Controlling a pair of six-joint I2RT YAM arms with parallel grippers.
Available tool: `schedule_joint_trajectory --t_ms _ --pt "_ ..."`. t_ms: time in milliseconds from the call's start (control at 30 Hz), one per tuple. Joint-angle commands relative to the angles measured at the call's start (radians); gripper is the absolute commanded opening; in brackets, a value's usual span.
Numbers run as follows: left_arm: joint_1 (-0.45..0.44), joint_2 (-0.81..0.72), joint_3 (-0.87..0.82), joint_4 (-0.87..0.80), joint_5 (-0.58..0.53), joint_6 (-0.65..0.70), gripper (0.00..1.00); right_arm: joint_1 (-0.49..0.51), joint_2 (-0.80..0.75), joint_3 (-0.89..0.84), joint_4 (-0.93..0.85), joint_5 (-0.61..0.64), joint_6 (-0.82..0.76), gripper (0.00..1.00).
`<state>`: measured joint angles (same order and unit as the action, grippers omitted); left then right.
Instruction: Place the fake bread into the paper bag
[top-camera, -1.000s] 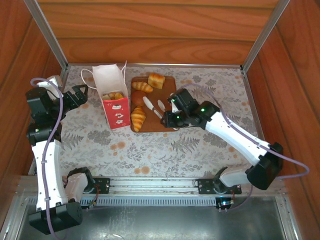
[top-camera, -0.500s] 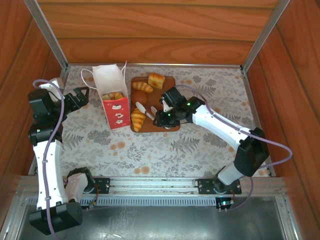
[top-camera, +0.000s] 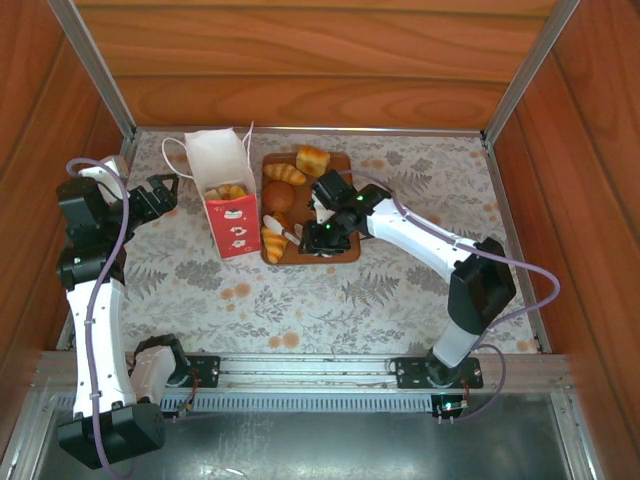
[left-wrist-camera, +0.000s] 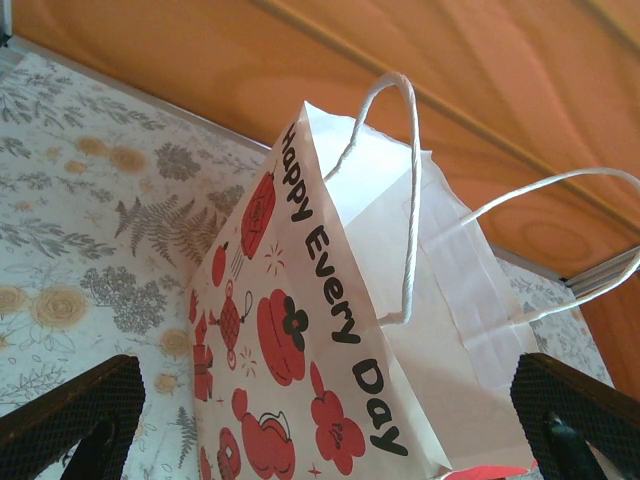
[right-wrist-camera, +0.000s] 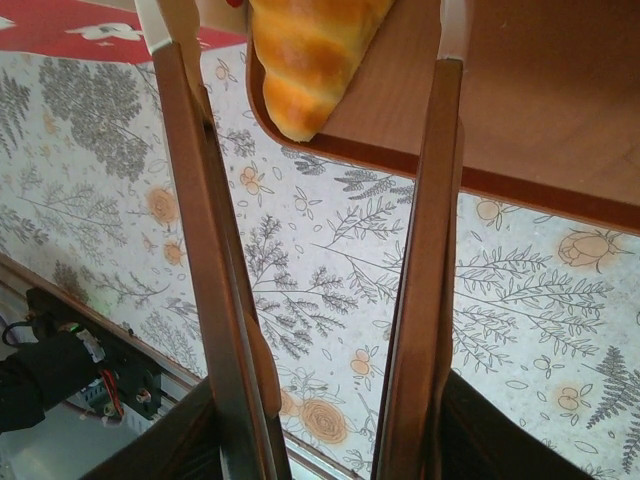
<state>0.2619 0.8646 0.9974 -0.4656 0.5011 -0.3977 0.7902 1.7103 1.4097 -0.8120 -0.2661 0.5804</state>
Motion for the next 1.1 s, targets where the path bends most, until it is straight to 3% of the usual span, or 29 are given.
schedule_joint_trajectory --t_ms 0,700,833,1067 --pt "0.007 0.006 -0.01 0.013 -0.001 0.014 1.0 -0.008 0.013 0.034 -0.032 -0.039 -0.027 0.45" --pt "0.008 0.017 -0.003 0.013 0.002 0.014 1.0 -0.008 0.09 0.079 -0.041 -0.087 -0.04 0.41" --pt "0.007 0.014 0.005 0.013 -0.008 0.015 1.0 -0.007 0.096 0.085 -0.066 -0.066 -0.038 0.33" --pt "0.007 0.01 0.03 0.013 -0.016 0.009 1.0 -0.016 0.036 0.051 -0.059 0.002 -0.028 0.05"
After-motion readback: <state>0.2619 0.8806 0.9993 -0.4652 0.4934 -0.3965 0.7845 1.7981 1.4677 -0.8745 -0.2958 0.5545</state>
